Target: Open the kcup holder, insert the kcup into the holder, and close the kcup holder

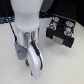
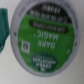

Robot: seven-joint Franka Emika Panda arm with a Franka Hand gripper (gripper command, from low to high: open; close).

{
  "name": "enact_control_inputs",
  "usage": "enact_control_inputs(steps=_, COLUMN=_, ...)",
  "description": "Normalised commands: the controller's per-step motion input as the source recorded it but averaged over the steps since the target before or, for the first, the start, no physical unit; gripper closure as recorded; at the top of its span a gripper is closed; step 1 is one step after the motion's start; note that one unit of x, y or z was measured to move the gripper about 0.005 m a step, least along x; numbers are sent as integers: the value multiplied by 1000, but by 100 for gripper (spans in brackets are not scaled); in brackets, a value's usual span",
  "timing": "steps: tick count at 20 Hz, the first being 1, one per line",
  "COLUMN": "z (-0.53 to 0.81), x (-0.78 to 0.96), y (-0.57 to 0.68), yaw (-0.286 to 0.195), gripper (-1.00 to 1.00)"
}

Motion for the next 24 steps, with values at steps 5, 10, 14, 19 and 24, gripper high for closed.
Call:
enact_control_inputs(steps=5, z=51, x=102, y=17, yaw=-52, gripper=100)
enact_control_inputs(steps=10, z=52, x=58, y=37, yaw=-39, gripper=100)
enact_control_inputs(steps=14, z=352, x=50, y=165, yaw=-30, gripper=100)
enact_control_inputs(steps=19, z=733, x=18, y=345, yaw=-17, gripper=100)
enact_control_inputs(steps=24, z=779, x=-1, y=464, yaw=28, gripper=100)
